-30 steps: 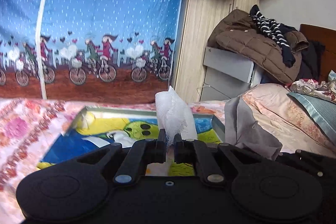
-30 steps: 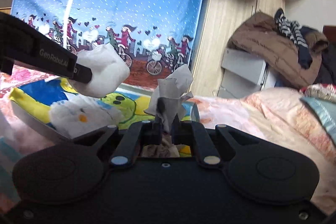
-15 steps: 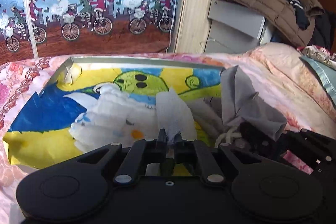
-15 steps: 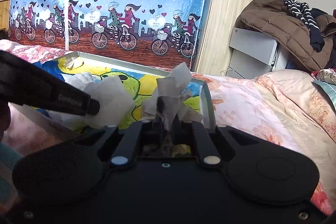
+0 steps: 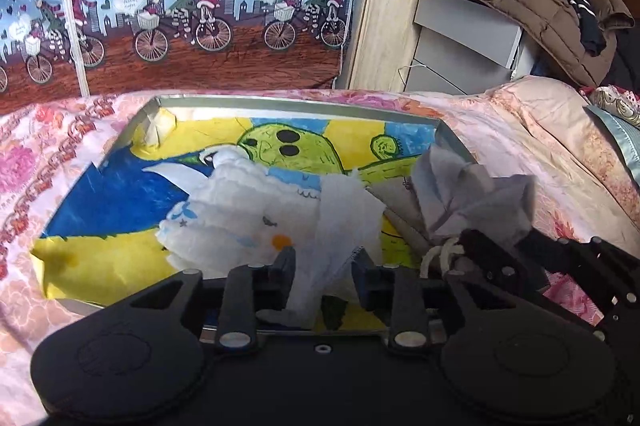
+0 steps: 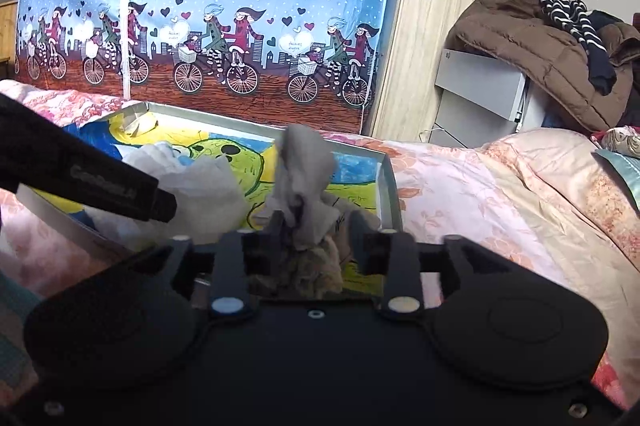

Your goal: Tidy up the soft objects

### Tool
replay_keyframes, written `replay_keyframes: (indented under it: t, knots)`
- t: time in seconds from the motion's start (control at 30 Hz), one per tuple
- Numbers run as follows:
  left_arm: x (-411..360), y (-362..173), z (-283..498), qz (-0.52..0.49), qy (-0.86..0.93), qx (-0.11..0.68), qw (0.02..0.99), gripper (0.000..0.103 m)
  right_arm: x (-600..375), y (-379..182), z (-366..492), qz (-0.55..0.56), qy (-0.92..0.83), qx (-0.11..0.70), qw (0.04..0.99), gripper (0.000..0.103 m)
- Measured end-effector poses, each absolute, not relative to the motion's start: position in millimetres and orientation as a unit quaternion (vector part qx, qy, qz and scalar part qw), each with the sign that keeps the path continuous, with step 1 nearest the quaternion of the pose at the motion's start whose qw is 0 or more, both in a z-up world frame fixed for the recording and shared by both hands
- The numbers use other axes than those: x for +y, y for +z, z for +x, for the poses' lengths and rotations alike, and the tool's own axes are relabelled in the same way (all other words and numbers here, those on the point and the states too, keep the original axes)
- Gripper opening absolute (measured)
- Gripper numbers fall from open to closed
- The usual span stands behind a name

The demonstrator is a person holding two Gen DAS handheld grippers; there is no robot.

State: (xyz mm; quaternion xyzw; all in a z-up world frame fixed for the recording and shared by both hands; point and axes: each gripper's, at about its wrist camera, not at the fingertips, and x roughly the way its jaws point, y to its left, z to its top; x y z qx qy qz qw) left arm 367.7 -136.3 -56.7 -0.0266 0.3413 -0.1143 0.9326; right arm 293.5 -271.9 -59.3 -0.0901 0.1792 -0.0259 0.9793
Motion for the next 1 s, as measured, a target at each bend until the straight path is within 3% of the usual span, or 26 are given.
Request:
replay_keyframes:
  t: [0.13,0.2,0.37,0.47,0.67,1.0]
  knots:
    - [-131,-40,356,-0.028,-0.110,0.331,0.937,0.051,-277,-52,284,-0.076,-0.030,0.178,0.981,0.060]
    - [-127,-29,347,-0.028,-0.107,0.323,0.940,0.054,-278,-46,277,-0.075,-0.039,0.173,0.981,0.076]
    - [-114,5,316,-0.027,-0.098,0.280,0.955,0.071,-286,-25,254,-0.052,-0.043,0.166,0.984,0.093]
    - [-104,25,292,-0.029,-0.087,0.244,0.965,0.088,-288,-9,236,-0.042,-0.038,0.156,0.986,0.102]
    - [-85,55,241,-0.045,-0.077,0.187,0.978,0.102,-286,22,187,-0.033,-0.020,0.119,0.992,0.102]
    - [-48,78,141,-0.063,-0.058,0.133,0.987,0.102,-270,34,73,0.024,-0.005,0.060,0.998,0.103]
